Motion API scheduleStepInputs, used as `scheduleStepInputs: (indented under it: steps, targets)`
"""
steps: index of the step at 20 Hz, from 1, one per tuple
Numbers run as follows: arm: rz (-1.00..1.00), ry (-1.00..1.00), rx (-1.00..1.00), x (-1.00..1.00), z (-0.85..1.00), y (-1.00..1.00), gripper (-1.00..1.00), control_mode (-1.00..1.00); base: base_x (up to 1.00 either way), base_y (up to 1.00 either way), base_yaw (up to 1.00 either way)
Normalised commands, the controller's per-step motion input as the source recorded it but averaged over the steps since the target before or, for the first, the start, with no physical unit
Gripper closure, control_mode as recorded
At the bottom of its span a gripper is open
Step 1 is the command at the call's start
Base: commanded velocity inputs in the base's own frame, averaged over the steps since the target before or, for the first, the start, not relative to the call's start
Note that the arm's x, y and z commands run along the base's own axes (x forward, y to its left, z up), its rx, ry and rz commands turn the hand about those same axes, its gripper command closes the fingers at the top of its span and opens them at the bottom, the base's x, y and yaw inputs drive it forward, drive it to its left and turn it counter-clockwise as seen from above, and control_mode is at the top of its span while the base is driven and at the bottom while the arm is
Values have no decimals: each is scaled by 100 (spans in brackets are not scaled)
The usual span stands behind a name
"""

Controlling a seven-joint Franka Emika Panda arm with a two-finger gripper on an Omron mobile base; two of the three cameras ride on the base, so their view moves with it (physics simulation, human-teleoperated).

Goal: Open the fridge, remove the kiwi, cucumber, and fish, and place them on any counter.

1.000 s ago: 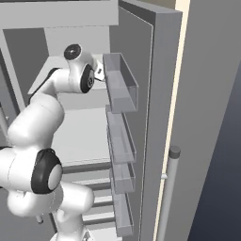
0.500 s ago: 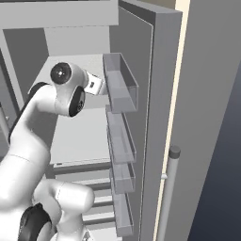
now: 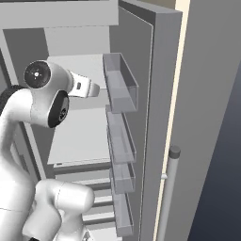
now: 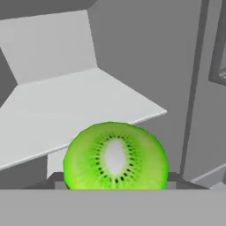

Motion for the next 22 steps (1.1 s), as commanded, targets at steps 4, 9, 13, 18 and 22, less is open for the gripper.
scheduleStepInputs:
  steps: [4,9,13,18,22]
  targets:
    - [0,8,-14,-83,0,20,100,-100,0,0,0]
    - [-1,1,-5,-43,0,3,100,-100,0,0,0]
    - [-1,0,0,-17,0,0,100,-100,0,0,0]
    - [0,12,-4,-8,0,0,100,-100,0,0,0]
    - [0,8,-2,-9,0,0,100,100,-23,0,0]
